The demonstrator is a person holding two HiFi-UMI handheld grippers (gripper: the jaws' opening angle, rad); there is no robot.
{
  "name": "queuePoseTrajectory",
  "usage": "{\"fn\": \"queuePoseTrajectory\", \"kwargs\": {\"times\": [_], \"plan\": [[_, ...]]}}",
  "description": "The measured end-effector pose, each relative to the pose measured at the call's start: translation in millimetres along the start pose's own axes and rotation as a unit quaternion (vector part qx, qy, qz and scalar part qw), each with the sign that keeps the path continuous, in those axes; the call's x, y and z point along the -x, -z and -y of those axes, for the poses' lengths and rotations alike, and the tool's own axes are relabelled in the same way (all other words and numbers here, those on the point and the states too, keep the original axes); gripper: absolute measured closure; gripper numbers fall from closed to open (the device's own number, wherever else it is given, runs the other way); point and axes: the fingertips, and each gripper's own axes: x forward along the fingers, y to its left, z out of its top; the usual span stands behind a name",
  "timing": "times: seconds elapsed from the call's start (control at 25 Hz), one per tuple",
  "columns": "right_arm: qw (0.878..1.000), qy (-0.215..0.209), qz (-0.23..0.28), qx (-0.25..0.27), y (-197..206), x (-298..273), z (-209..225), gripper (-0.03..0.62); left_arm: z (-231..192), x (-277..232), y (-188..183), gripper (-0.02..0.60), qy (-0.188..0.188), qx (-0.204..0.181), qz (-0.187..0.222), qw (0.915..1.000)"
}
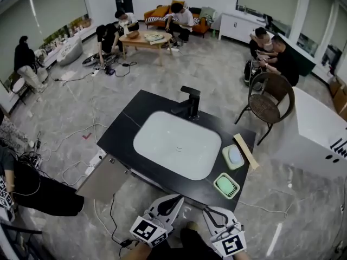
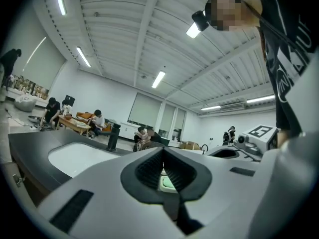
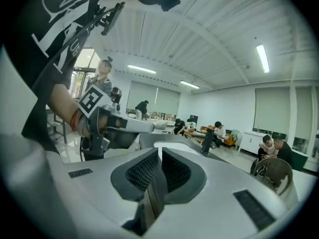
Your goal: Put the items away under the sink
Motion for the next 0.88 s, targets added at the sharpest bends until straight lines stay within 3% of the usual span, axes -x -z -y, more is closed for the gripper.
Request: {"fn": "queuePoseTrajectory", "kwargs": {"times": [0.2,0.56,0.88], "plan": [[0.999,0.02,-0.026,0.01,35.7,26.8,65.4,0.551,29.7,-31.4,11.7,0.575,-0.012,-0.001,-0.003,0.9999],[0.989,0.102,-0.106,0.002,119.0,36.2,199.6,0.549,48.7,-50.5,27.6,0.575,-0.027,0.005,-0.03,0.9992],[0.978,0.114,-0.169,0.033,168.7,15.0,268.9,0.527,42.7,-52.7,37.2,0.574,-0.059,0.008,-0.041,0.9974]]}}
